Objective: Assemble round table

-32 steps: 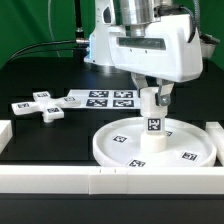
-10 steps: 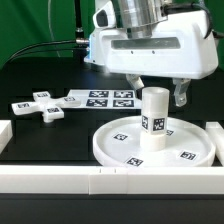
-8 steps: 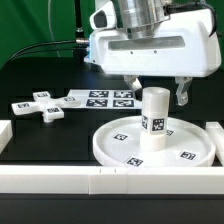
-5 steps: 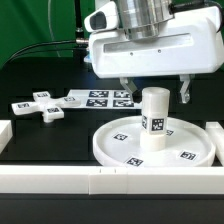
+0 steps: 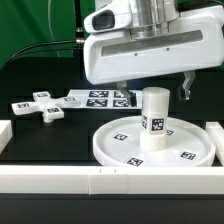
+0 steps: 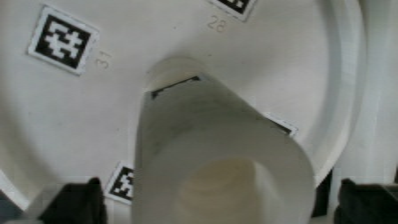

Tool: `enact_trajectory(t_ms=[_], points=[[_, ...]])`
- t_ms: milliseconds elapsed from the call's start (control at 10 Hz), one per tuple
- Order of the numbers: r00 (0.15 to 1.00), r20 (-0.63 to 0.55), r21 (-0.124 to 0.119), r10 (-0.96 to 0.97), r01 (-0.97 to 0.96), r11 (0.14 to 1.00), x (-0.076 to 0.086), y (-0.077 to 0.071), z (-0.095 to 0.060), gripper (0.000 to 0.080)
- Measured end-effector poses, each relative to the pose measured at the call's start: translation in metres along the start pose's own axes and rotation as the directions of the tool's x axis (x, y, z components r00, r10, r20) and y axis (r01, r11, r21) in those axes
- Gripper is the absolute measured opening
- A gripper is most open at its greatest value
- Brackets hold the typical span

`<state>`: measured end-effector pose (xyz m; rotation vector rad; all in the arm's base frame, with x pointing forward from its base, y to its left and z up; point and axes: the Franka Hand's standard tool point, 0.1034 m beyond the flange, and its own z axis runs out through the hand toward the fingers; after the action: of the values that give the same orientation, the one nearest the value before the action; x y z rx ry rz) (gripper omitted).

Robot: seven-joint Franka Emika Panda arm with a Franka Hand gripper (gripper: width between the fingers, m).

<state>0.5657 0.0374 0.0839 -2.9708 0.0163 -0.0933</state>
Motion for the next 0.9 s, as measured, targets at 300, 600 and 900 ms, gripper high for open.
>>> enact_trajectory(t_ms=[300,600,900], points=[[0.984,0.002,-0.002,-0.179,0.18,0.984,-0.0002,0.0016,0.0003,0.0649],[0.906,0.023,-0.033,-0.422,0.422,0.906,-0.0027,-0.0066,0.004,0.0649],[0.763,0.041,-0.037,-0.645,0.646,0.762,-0.0012,-0.0003,0.0025,0.0649]])
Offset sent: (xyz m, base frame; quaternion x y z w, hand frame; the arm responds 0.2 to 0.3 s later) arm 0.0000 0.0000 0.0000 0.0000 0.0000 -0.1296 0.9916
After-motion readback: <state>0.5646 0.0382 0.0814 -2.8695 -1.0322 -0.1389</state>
